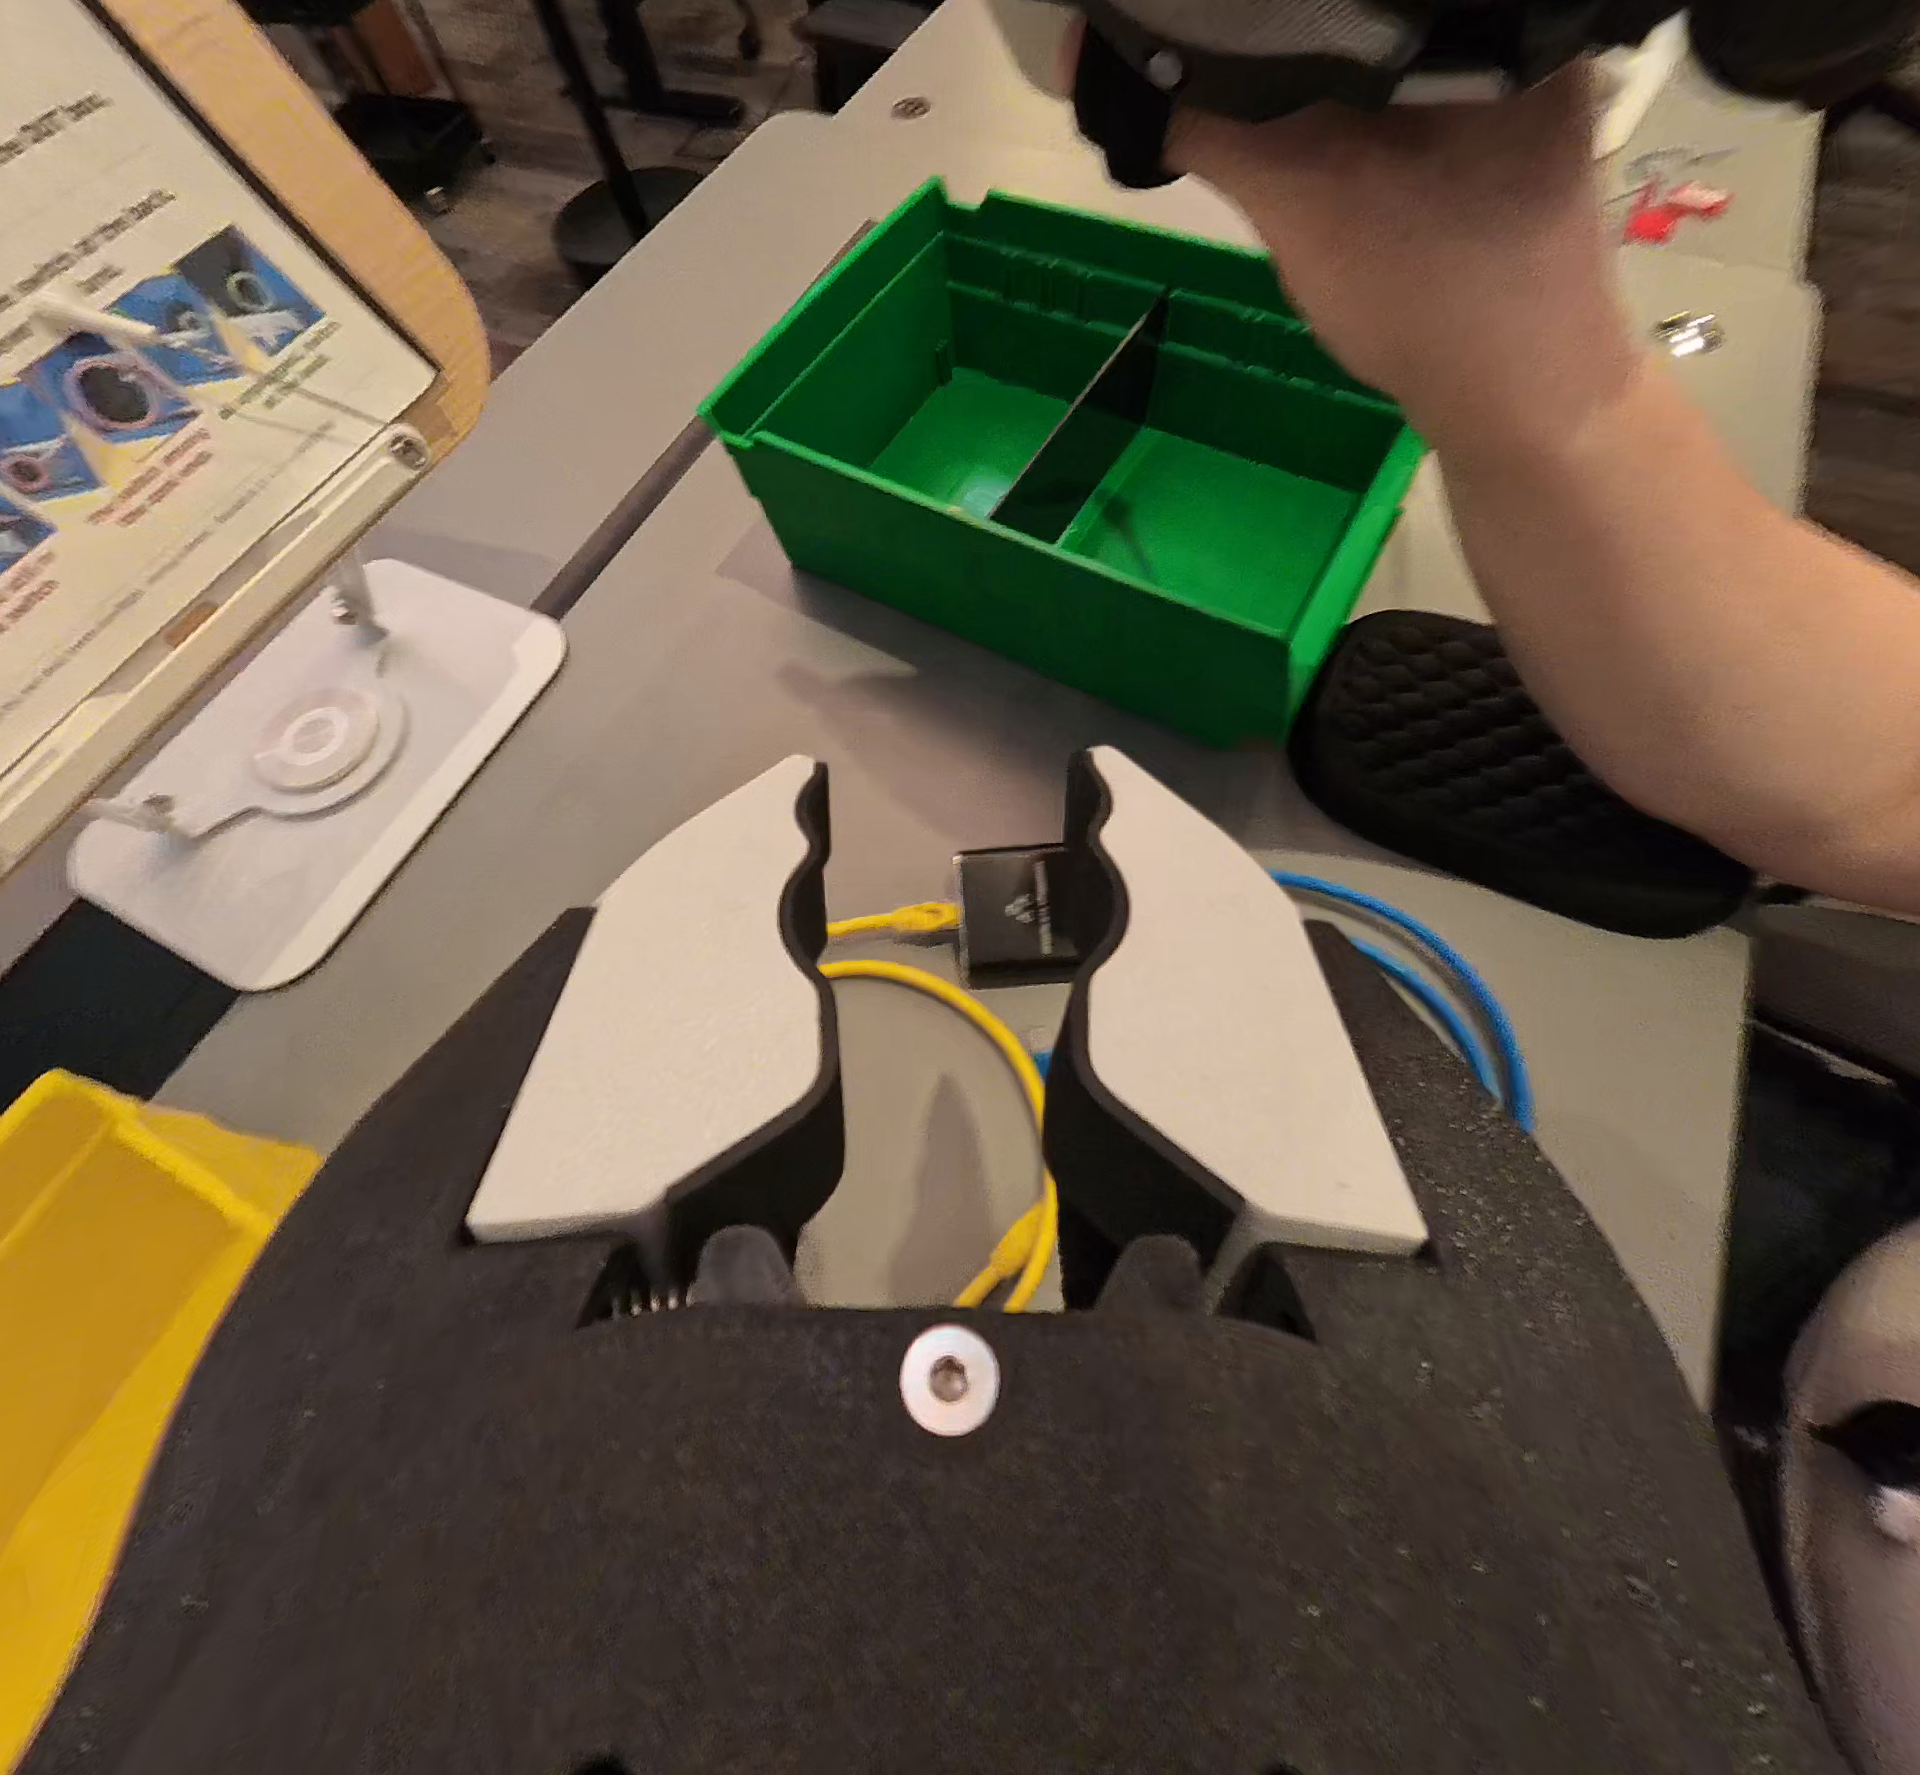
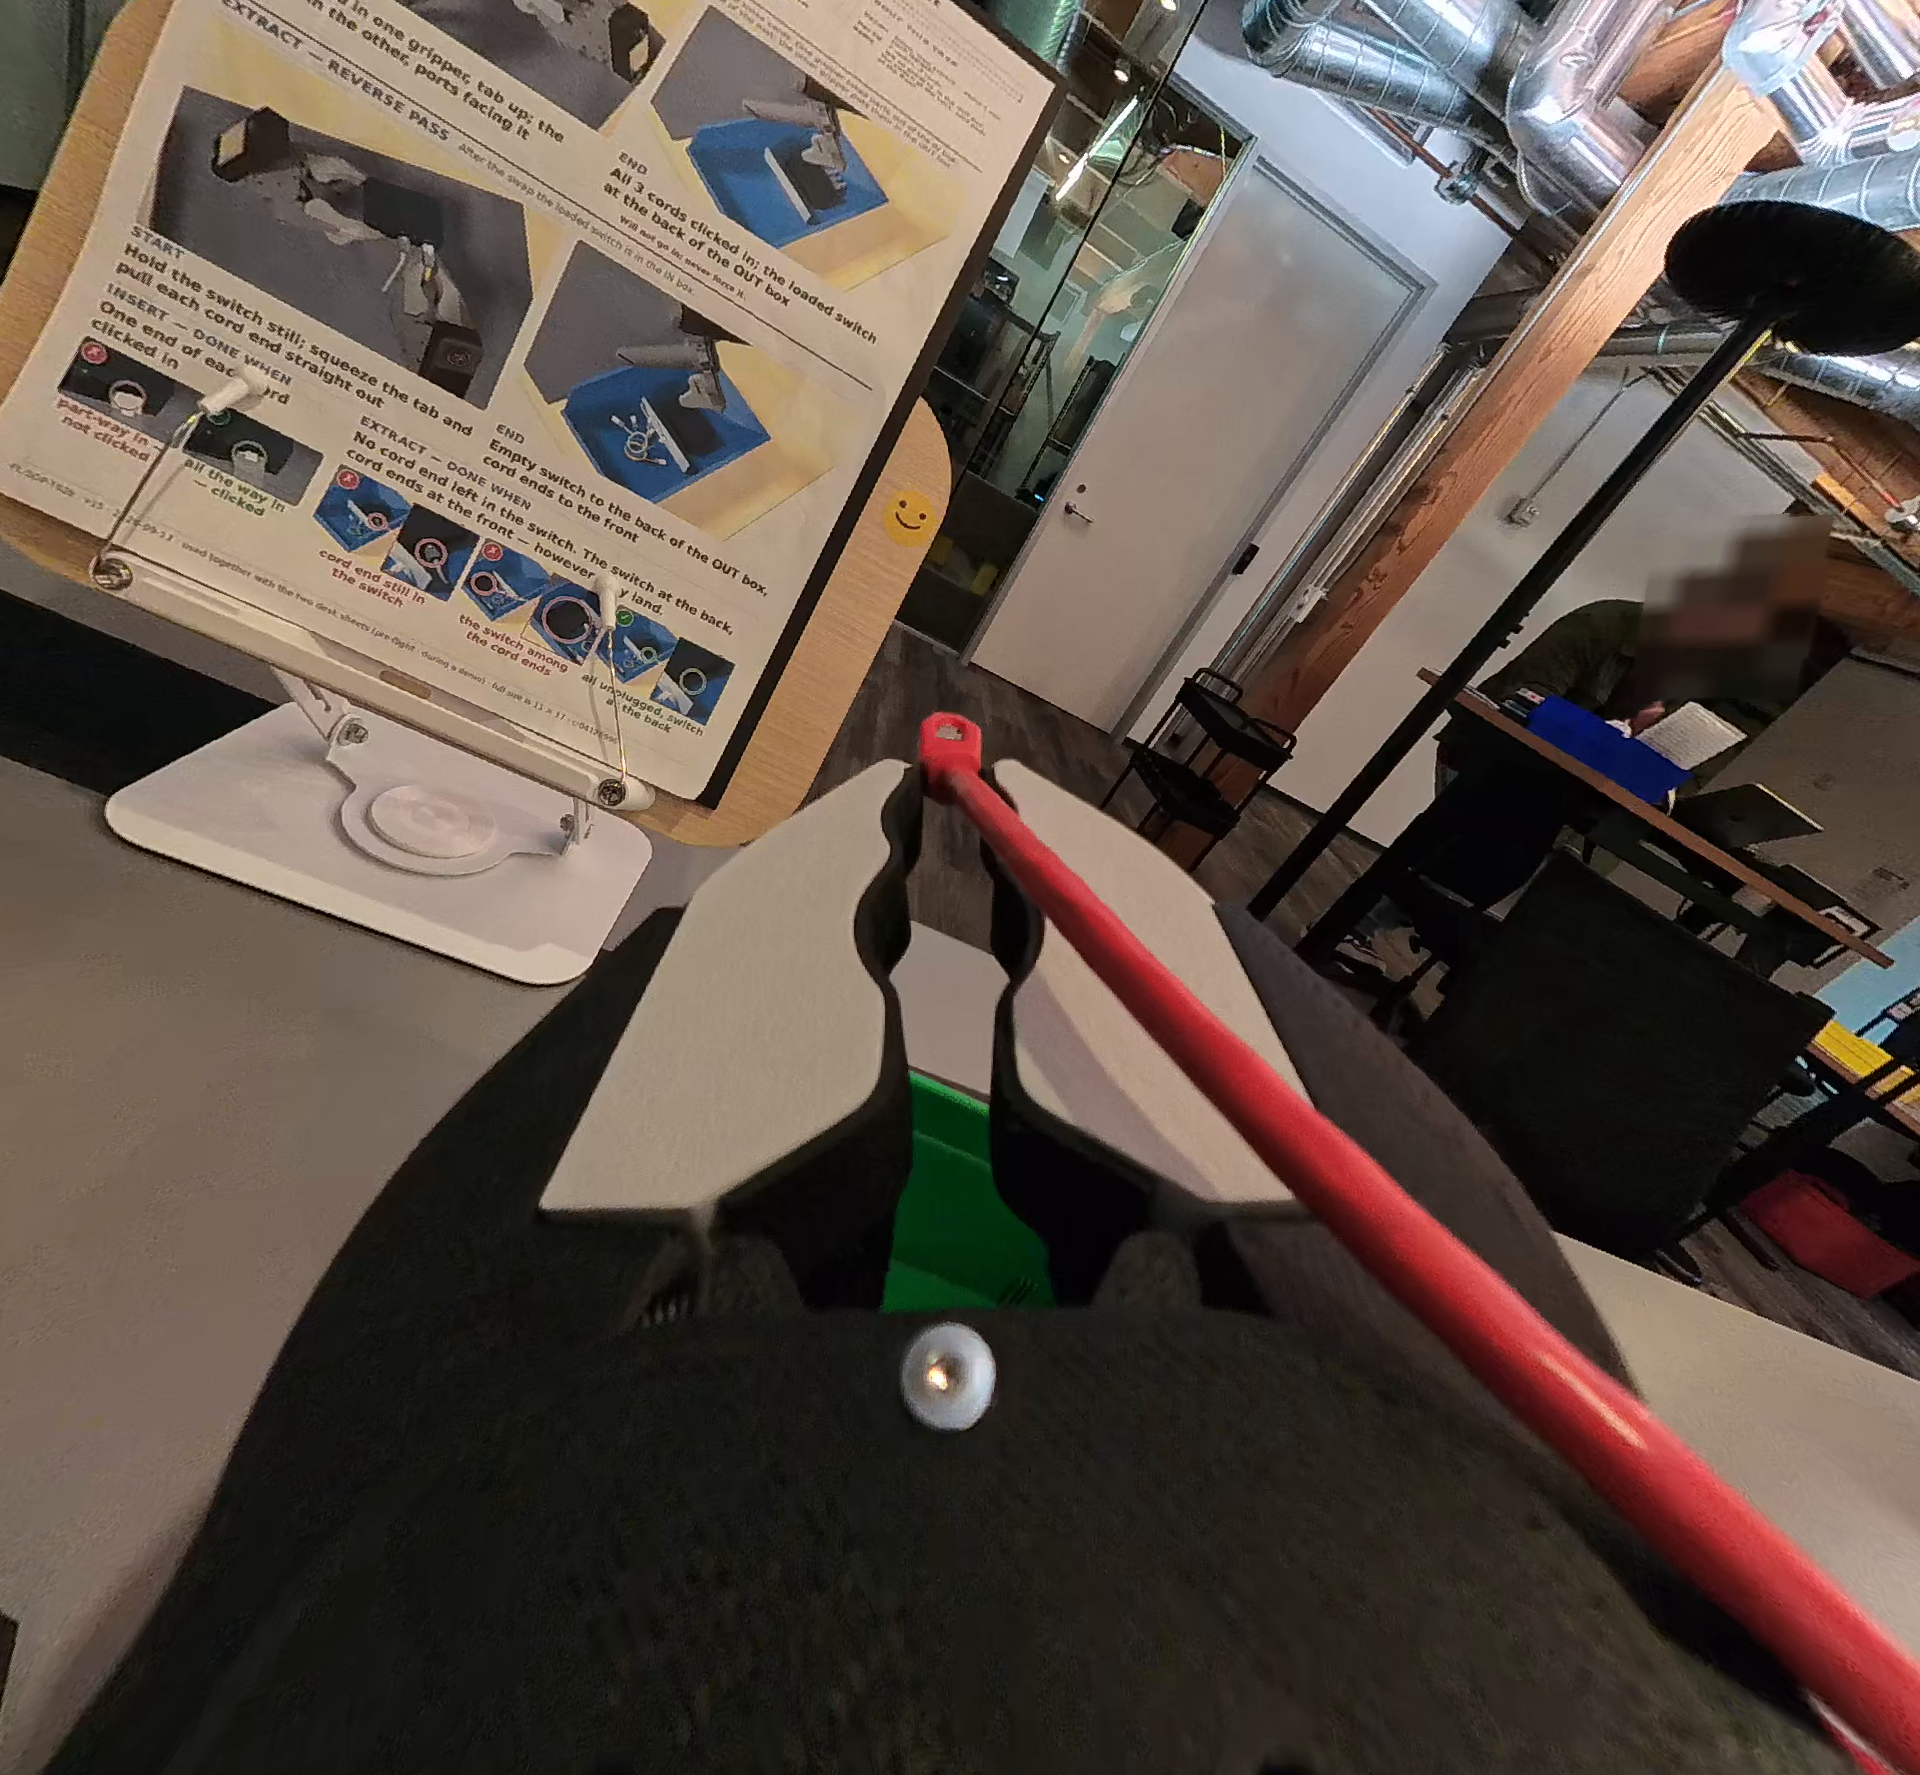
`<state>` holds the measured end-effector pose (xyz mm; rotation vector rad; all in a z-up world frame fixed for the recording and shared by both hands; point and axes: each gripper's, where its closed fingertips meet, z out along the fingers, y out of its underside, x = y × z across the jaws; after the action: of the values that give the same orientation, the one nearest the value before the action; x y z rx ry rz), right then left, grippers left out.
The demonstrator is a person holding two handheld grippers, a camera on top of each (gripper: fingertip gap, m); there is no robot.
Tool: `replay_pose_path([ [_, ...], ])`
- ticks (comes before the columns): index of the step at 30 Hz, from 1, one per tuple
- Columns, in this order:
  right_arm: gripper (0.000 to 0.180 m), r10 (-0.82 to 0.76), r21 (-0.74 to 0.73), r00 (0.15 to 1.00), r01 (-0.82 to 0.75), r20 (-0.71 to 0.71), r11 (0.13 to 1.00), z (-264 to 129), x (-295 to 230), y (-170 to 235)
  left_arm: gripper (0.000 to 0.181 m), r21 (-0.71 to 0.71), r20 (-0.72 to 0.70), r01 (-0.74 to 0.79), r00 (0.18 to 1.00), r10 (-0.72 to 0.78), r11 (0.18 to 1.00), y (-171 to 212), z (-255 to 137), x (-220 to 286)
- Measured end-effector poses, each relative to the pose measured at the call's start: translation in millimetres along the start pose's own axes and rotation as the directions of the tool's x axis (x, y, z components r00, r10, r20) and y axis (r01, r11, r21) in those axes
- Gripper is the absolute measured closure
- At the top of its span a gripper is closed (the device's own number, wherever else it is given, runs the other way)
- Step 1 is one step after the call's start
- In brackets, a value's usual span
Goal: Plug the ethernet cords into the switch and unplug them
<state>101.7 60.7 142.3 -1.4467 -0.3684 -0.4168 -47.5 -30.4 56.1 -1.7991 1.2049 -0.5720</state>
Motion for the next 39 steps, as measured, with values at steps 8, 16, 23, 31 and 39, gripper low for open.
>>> replay_pose_path([
  [8, 0.169, -0.02, -0.018, 1.0, 0.02, 0.024, 1.0, 1, -9, 1, 0.13, -0.157, 0.273, -0.119, 0.949, 0.158, 0.98, 18, 27, -29],
  [16, 0.169, -0.053, -0.023, 0.996, 0.054, 0.068, 0.998, -1, -27, -3, 0.116, -0.087, 0.653, -0.121, 0.742, 0.148, 0.989, 4, 21, -74],
  [23, 0.169, -0.11, 0.002, 0.99, 0.11, 0.084, 0.994, -7, -43, -13, 0.109, -0.032, 0.788, -0.116, 0.608, 0.096, 0.993, -4, -14, -98],
  [31, 0.168, -0.154, 0.016, 0.983, 0.153, 0.095, 0.988, -10, -56, -17, 0.11, 0.032, 0.806, -0.108, 0.59, 0.038, 0.994, -10, -37, -105],
  [39, 0.168, -0.173, 0.021, 0.98, 0.172, 0.095, 0.985, -10, -59, -18, 0.108, 0.058, 0.81, -0.106, 0.586, 0.015, 0.993, -12, -46, -107],
])
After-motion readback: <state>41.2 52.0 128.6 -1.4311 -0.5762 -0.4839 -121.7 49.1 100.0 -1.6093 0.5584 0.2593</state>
